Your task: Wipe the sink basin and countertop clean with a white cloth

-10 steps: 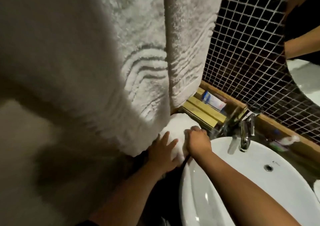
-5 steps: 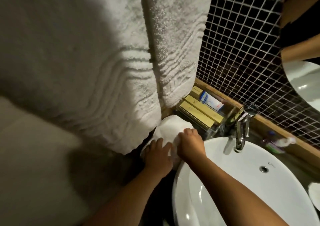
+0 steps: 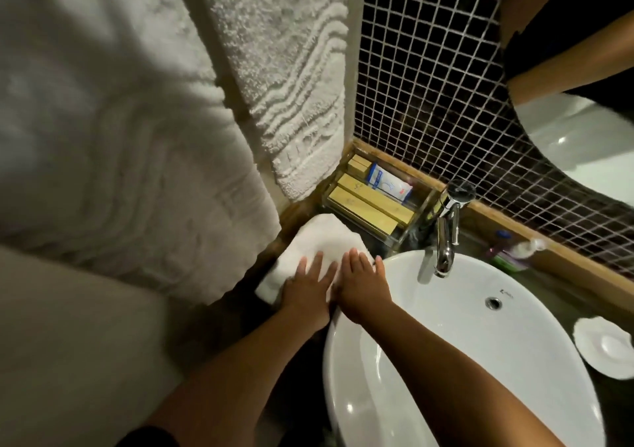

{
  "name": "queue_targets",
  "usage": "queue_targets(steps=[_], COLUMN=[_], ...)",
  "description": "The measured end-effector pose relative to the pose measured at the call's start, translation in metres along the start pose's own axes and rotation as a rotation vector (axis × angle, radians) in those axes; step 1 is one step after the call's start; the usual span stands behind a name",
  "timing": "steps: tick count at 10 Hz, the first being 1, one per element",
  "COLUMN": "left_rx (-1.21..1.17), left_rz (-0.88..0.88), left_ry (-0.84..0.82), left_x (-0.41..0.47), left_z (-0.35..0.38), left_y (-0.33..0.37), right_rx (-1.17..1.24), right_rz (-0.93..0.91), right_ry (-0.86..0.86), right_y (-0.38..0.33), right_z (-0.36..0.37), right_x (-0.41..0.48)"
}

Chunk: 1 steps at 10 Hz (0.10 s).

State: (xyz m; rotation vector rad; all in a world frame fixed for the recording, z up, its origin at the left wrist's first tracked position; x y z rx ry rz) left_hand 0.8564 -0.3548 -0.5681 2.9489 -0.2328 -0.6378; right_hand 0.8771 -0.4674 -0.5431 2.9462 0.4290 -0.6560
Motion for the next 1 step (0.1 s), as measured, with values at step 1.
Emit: queue_targets(steps=[1], left_rx=[0.021], left_rz=[0.026], left_ry=[-0.025], left_x=[-0.0133], left_z=[-0.027], left_y=[0.0144], right_rx=[0.097], right_rz=[0.022], right_ry=[0.05], right_y=[0.018], right_z=[-0.0132], right_x=[-0.0315])
Point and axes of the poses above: each hand's wrist, its own x-axis towards the middle knuckle, its own z-axis out of the palm, y = z × x, the point moved 6 cm from there along x, towards the middle knuckle, and after that the axes turned 13 degrees about -x, right-handed, at the moved point
